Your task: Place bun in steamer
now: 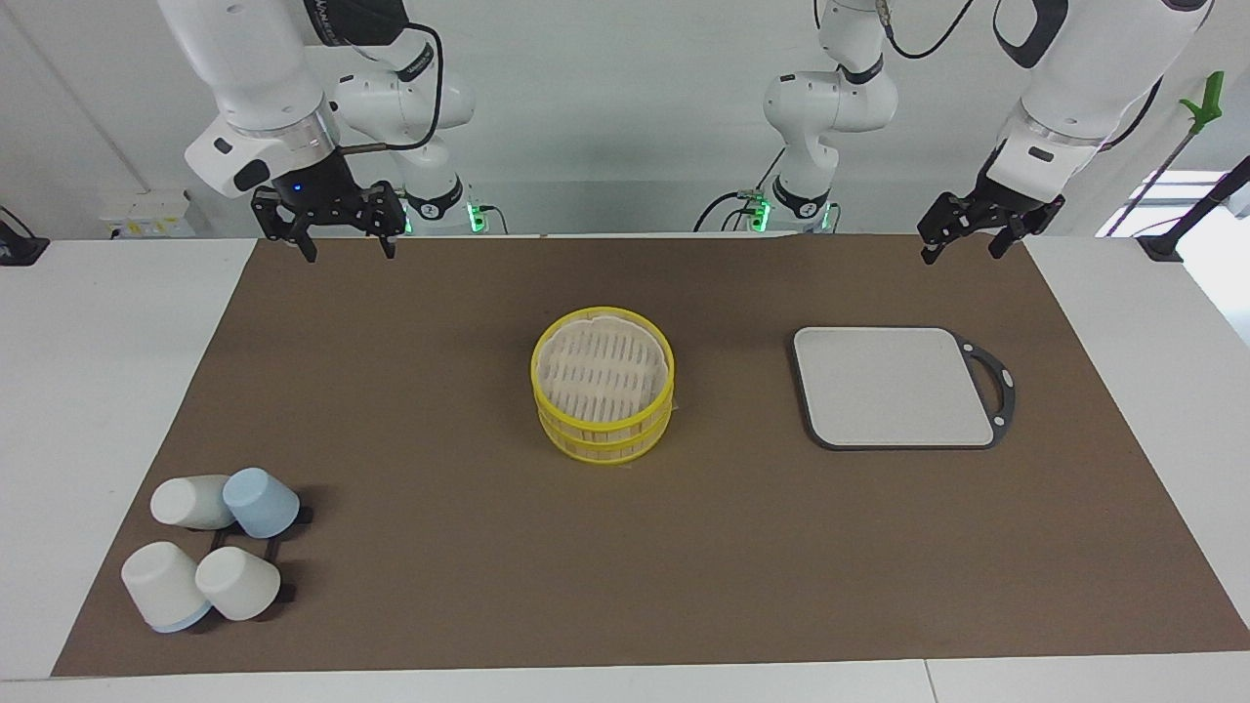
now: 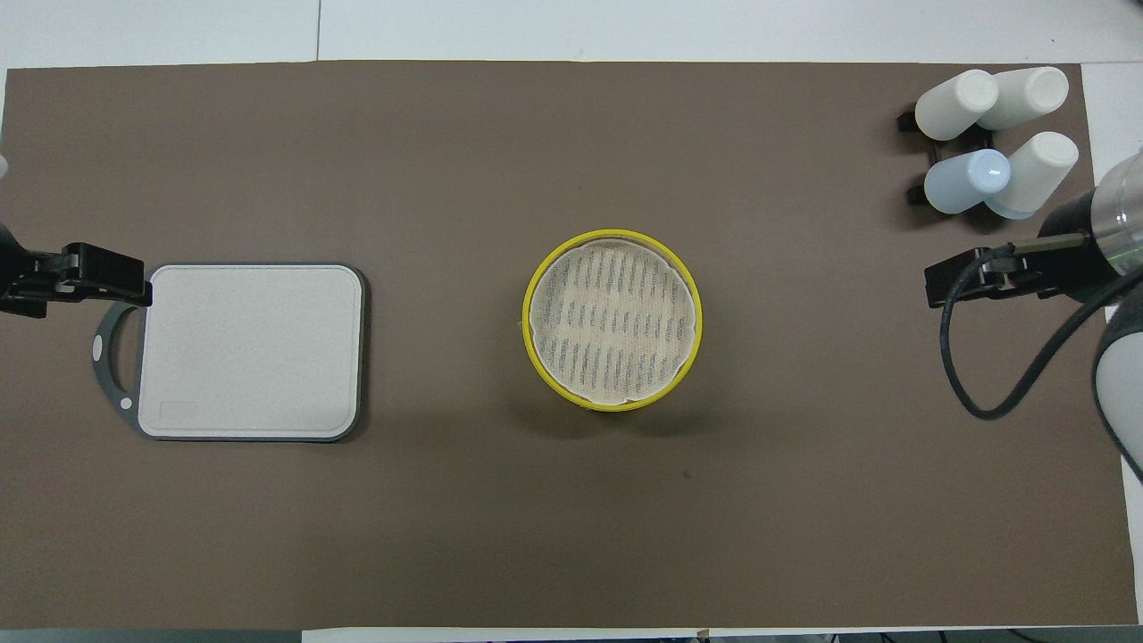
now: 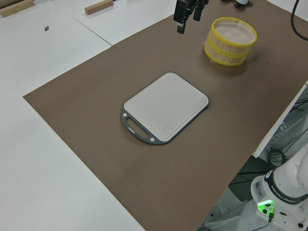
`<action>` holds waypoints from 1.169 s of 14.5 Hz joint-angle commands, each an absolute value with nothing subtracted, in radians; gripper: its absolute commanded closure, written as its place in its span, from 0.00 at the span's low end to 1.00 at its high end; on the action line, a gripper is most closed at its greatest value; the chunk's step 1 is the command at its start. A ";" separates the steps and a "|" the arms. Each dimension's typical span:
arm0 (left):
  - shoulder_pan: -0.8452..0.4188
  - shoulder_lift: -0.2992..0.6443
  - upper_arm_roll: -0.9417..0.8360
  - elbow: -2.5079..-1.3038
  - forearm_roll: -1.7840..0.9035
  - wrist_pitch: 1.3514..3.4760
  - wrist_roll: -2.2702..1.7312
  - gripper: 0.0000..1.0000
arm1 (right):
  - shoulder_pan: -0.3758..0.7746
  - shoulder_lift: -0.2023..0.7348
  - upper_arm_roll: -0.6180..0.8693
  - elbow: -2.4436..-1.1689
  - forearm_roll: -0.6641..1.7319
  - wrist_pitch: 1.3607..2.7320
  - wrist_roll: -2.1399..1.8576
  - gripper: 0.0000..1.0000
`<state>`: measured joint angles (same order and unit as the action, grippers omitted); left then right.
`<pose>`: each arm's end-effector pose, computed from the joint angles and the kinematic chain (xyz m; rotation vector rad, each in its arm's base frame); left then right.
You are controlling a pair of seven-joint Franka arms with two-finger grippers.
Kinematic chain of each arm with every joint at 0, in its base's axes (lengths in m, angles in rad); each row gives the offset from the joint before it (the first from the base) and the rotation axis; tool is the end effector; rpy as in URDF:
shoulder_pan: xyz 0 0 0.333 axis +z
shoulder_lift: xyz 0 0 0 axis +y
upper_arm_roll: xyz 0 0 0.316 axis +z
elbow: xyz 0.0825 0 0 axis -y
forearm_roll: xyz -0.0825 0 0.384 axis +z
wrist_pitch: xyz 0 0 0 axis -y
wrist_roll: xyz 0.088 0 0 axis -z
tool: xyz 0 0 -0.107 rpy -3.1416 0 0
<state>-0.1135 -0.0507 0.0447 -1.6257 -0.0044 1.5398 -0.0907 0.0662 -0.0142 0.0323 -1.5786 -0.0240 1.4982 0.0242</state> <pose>0.5337 -0.0366 0.6236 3.1371 0.0341 -0.0560 0.5398 0.0507 0.6225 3.1094 0.1141 -0.1005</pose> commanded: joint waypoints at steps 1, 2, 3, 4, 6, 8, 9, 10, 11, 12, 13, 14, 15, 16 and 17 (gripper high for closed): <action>-0.103 -0.041 0.040 -1.600 -0.021 1.525 -0.072 0.00 | 0.055 -0.008 0.022 -1.574 -0.028 1.486 -0.037 0.00; -0.104 -0.041 0.040 -1.600 -0.021 1.525 -0.072 0.00 | 0.057 -0.006 0.018 -1.572 -0.026 1.497 -0.035 0.00; -0.104 -0.043 0.040 -1.601 -0.021 1.525 -0.072 0.00 | 0.055 -0.006 0.018 -1.572 -0.022 1.503 -0.028 0.00; -0.101 -0.043 0.040 -1.601 -0.023 1.525 -0.071 0.00 | 0.054 -0.006 0.018 -1.572 -0.021 1.505 -0.017 0.00; -0.101 -0.044 0.040 -1.601 -0.023 1.525 -0.071 0.00 | 0.054 -0.008 0.011 -1.571 -0.020 1.505 -0.014 0.00; -0.101 -0.044 0.040 -1.601 -0.023 1.526 -0.071 0.00 | 0.054 -0.018 -0.026 -1.563 -0.020 1.508 -0.015 0.00; -0.101 -0.043 0.040 -1.601 -0.023 1.526 -0.071 0.00 | 0.054 -0.020 -0.037 -1.562 -0.015 1.506 -0.017 0.00; -0.101 -0.044 0.040 -1.601 -0.023 1.526 -0.071 0.00 | 0.052 -0.020 -0.046 -1.562 0.000 1.502 -0.015 0.00; -0.101 -0.044 0.040 -1.601 -0.023 1.526 -0.071 0.00 | 0.052 -0.021 -0.060 -1.560 0.008 1.500 -0.015 0.00; -0.101 -0.043 0.040 -1.601 -0.023 1.526 -0.071 0.00 | 0.052 -0.028 -0.072 -1.562 0.006 1.499 -0.018 0.00; -0.101 -0.043 0.040 -1.601 -0.023 1.526 -0.072 0.00 | 0.052 -0.028 -0.077 -1.562 0.003 1.503 -0.023 0.00; -0.101 -0.043 0.040 -1.601 -0.023 1.526 -0.072 0.00 | 0.052 -0.028 -0.084 -1.562 0.003 1.506 -0.023 0.00; -0.101 -0.043 0.040 -1.601 -0.023 1.526 -0.072 0.00 | 0.052 -0.028 -0.086 -1.562 0.003 1.508 -0.023 0.00; -0.101 -0.043 0.040 -1.601 -0.023 1.526 -0.072 0.00 | 0.054 -0.028 -0.086 -1.562 0.003 1.509 -0.021 0.00; -0.101 -0.043 0.040 -1.601 -0.023 1.526 -0.072 0.00 | 0.054 -0.028 -0.086 -1.563 0.002 1.509 -0.021 0.00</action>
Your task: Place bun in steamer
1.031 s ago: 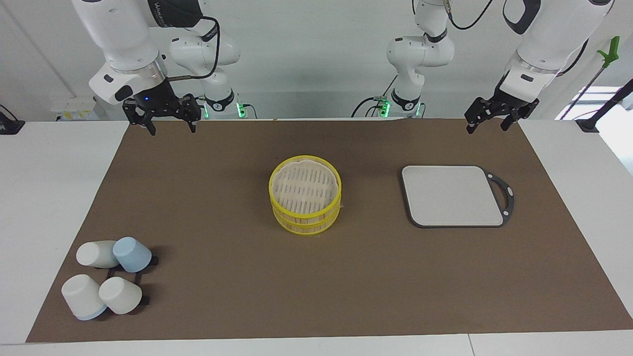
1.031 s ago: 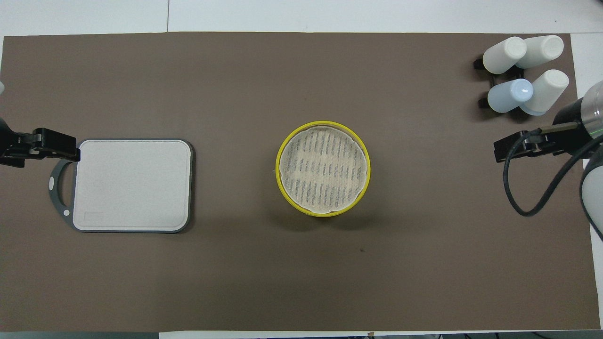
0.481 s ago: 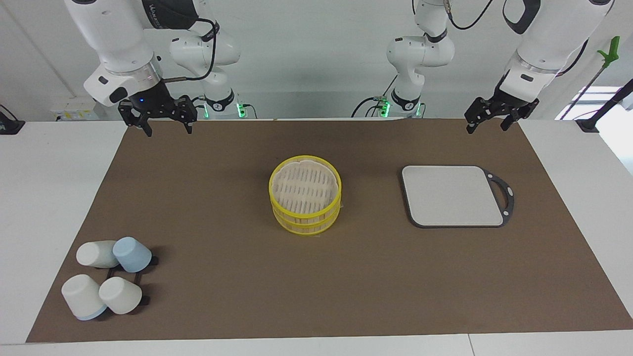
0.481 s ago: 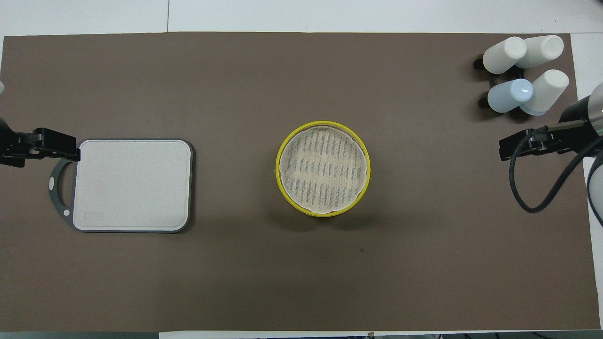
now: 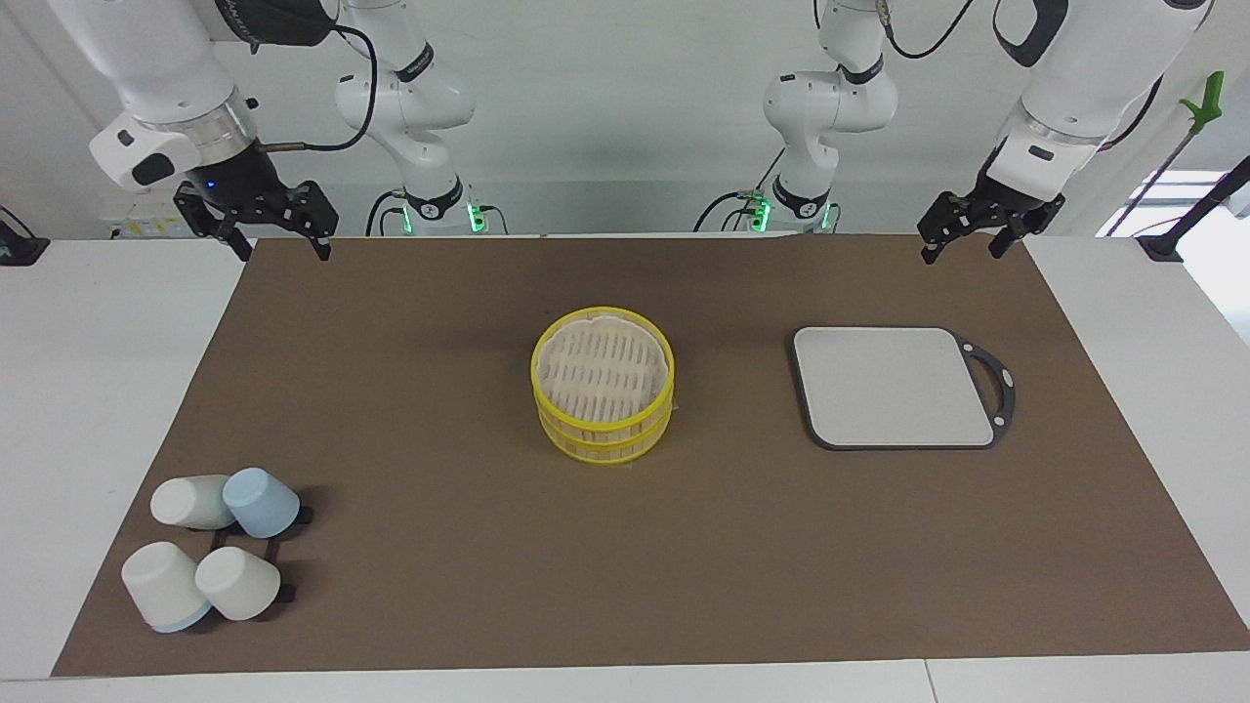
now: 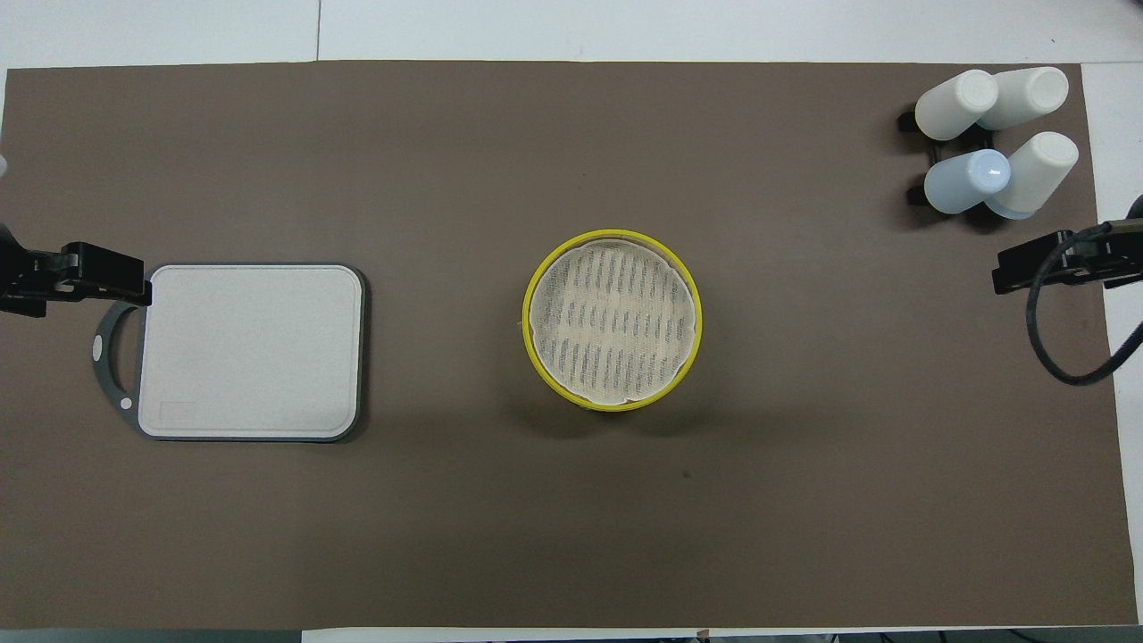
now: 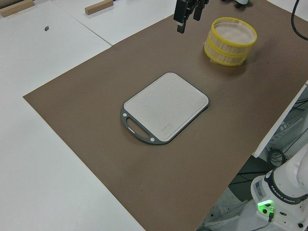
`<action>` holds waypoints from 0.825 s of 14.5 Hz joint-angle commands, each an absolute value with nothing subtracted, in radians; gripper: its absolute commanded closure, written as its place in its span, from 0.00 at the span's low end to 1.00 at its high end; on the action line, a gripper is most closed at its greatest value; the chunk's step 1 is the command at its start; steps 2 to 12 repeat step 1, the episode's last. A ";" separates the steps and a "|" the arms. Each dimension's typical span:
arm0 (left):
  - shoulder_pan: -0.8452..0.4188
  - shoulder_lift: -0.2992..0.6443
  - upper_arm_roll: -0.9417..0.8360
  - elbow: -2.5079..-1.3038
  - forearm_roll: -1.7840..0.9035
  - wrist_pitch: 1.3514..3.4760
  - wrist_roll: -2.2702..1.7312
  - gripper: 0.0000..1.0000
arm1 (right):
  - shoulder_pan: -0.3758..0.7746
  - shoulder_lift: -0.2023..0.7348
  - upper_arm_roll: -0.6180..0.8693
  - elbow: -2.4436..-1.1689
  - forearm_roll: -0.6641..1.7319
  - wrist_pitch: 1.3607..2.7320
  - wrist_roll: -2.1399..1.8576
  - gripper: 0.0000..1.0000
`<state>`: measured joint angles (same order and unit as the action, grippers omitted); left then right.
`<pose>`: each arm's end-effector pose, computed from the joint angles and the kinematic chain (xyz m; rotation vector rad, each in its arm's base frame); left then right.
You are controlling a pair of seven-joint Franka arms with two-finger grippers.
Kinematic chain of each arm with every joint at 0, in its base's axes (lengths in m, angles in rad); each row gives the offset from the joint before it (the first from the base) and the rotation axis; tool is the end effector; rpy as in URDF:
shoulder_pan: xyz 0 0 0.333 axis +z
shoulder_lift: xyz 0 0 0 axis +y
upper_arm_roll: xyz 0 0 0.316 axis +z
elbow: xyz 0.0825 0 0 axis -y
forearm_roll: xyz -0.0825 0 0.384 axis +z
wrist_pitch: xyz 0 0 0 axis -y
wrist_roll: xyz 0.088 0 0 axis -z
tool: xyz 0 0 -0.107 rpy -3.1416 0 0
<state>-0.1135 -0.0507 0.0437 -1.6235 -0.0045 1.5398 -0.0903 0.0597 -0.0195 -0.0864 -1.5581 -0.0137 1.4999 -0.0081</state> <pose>0.5337 -0.0372 0.6246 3.1369 0.0319 -0.0525 0.5410 -0.0165 0.6350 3.1295 -0.0301 -0.0610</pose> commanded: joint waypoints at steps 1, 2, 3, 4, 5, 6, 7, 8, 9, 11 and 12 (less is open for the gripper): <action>-0.101 -0.043 0.040 -1.601 -0.023 1.526 -0.072 0.00 | 0.054 -0.028 -0.087 -1.563 0.000 1.509 -0.021 0.00; -0.101 -0.043 0.040 -1.601 -0.023 1.526 -0.072 0.00 | 0.054 -0.028 -0.087 -1.563 0.000 1.509 -0.021 0.00; -0.101 -0.043 0.040 -1.601 -0.023 1.526 -0.072 0.00 | 0.054 -0.028 -0.087 -1.563 0.000 1.509 -0.021 0.00; -0.101 -0.043 0.040 -1.601 -0.023 1.526 -0.072 0.00 | 0.054 -0.028 -0.087 -1.563 0.000 1.509 -0.021 0.00; -0.101 -0.043 0.040 -1.601 -0.023 1.526 -0.072 0.00 | 0.054 -0.028 -0.087 -1.563 0.000 1.509 -0.021 0.00; -0.101 -0.043 0.040 -1.601 -0.023 1.526 -0.072 0.00 | 0.054 -0.028 -0.087 -1.563 0.000 1.509 -0.021 0.00; -0.101 -0.043 0.040 -1.601 -0.023 1.526 -0.072 0.00 | 0.054 -0.028 -0.087 -1.563 0.000 1.509 -0.021 0.00; -0.101 -0.043 0.040 -1.601 -0.023 1.526 -0.072 0.00 | 0.054 -0.028 -0.087 -1.563 0.000 1.509 -0.021 0.00; -0.101 -0.043 0.040 -1.601 -0.023 1.526 -0.072 0.00 | 0.054 -0.028 -0.087 -1.563 0.000 1.509 -0.021 0.00; -0.101 -0.043 0.040 -1.601 -0.023 1.526 -0.072 0.00 | 0.054 -0.028 -0.087 -1.563 0.000 1.509 -0.021 0.00; -0.101 -0.043 0.040 -1.601 -0.023 1.526 -0.072 0.00 | 0.054 -0.028 -0.087 -1.563 0.000 1.509 -0.021 0.00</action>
